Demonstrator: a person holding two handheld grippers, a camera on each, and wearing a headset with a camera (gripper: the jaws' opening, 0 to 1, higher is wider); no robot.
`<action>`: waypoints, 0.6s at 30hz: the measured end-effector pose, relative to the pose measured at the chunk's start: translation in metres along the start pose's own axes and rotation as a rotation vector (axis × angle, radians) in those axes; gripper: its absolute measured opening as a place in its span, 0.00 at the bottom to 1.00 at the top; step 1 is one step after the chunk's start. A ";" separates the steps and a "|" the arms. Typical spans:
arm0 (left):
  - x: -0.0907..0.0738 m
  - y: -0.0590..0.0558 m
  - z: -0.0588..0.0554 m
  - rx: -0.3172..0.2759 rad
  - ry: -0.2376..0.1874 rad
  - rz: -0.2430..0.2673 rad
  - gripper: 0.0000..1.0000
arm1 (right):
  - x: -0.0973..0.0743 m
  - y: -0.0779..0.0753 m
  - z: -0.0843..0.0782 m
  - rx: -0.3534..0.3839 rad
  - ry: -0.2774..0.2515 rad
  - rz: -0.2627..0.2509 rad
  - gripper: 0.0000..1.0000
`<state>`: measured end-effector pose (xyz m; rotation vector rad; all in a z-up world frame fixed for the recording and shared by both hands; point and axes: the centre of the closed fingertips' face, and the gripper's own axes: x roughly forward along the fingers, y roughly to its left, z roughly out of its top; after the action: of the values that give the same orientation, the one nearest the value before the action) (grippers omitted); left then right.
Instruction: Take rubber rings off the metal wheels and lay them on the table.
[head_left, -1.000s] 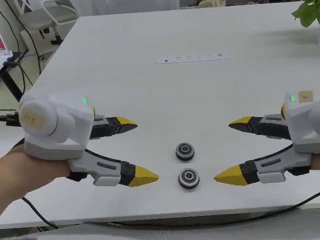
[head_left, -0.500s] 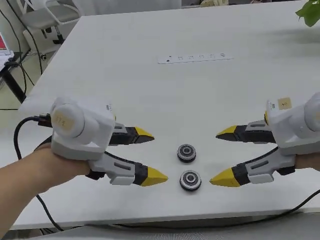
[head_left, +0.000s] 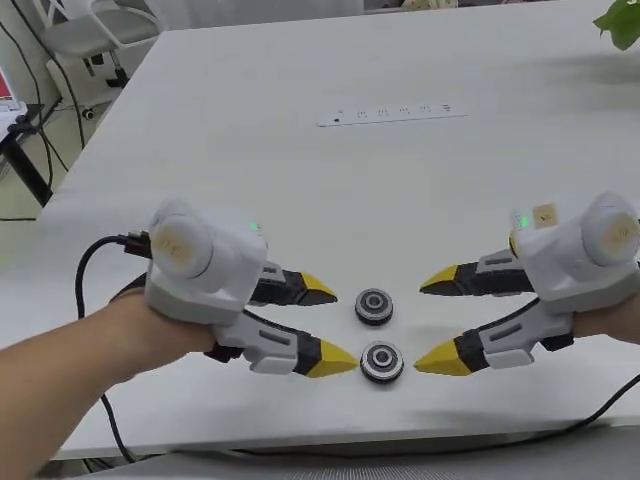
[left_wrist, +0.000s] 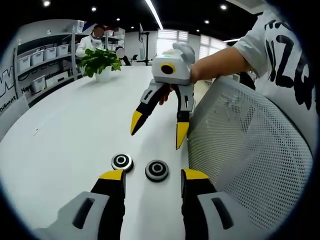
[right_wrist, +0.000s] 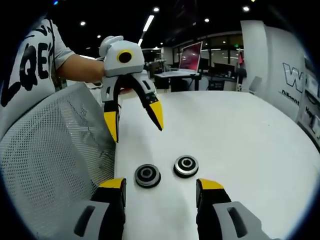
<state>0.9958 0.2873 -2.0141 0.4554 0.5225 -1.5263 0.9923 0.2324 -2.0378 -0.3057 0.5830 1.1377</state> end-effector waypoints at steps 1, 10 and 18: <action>0.002 0.000 0.000 0.002 0.003 -0.004 0.38 | 0.000 0.000 -0.001 0.000 0.001 0.001 0.53; 0.019 -0.008 -0.001 0.007 0.024 -0.048 0.31 | 0.005 0.000 -0.005 -0.001 0.017 0.017 0.50; 0.032 -0.008 -0.007 0.011 0.062 -0.067 0.26 | 0.006 0.002 -0.008 0.001 0.023 0.020 0.49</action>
<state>0.9869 0.2653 -2.0384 0.4993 0.5829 -1.5840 0.9901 0.2339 -2.0473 -0.3125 0.6079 1.1543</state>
